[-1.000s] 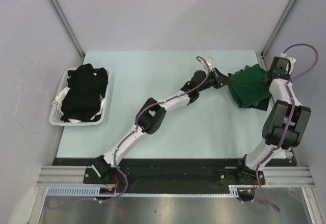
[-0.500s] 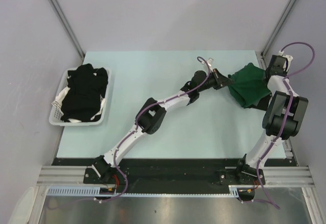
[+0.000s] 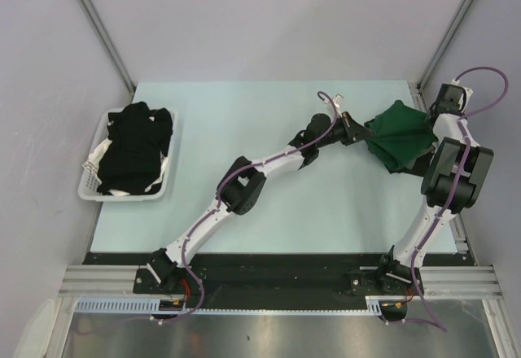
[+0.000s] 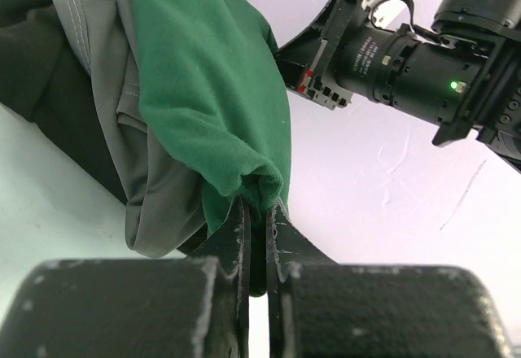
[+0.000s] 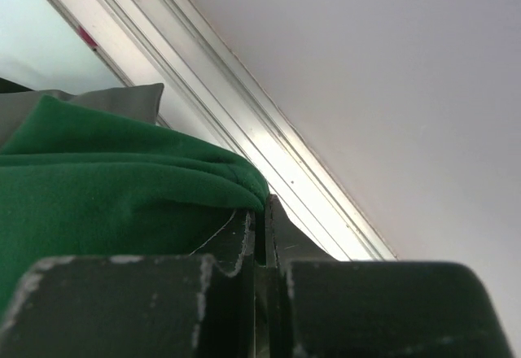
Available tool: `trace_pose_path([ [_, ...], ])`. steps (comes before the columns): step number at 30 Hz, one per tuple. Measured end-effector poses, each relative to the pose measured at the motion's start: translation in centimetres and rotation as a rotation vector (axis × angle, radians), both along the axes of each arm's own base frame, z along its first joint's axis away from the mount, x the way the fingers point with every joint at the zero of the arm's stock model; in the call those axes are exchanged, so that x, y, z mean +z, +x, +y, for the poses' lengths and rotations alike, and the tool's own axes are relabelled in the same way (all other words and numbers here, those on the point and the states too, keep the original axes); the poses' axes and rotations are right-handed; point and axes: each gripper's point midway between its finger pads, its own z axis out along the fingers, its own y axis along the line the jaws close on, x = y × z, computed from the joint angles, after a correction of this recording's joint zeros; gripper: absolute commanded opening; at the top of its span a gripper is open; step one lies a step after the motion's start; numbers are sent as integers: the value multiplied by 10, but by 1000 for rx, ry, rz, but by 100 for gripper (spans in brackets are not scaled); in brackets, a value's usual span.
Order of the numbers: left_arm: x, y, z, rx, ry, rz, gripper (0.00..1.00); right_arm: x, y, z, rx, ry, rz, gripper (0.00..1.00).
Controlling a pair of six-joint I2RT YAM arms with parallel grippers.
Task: Fold and stack the t-shirts
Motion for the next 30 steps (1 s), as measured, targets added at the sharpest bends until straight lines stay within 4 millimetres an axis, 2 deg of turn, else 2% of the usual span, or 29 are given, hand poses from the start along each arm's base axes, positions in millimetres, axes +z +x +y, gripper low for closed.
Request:
trace_pose_path([
  [7,-1,-6,-2,-21,4,2,0,-13,0,-2,-10,27,13,0],
  [12,-9,-7,-2,-26,16,13,12,-23,0,-2,-20,44,27,12],
  [13,-14,-8,-1,-26,23,20,16,-25,0,-2,-21,47,30,13],
  [14,-18,-8,-1,-26,29,26,26,-26,0,-2,-23,50,30,15],
  [16,-25,-9,0,-26,45,31,30,-27,1,-3,-25,53,31,15],
  [17,-29,-8,1,-25,57,37,46,-27,1,-6,-32,49,30,16],
  [20,-41,-3,8,-11,96,48,61,-25,-2,-24,-71,35,20,19],
  [24,-48,10,17,22,121,57,61,-25,-8,-39,-101,31,18,24],
  [30,-48,21,25,46,126,53,56,-24,0,-36,-89,30,11,28],
])
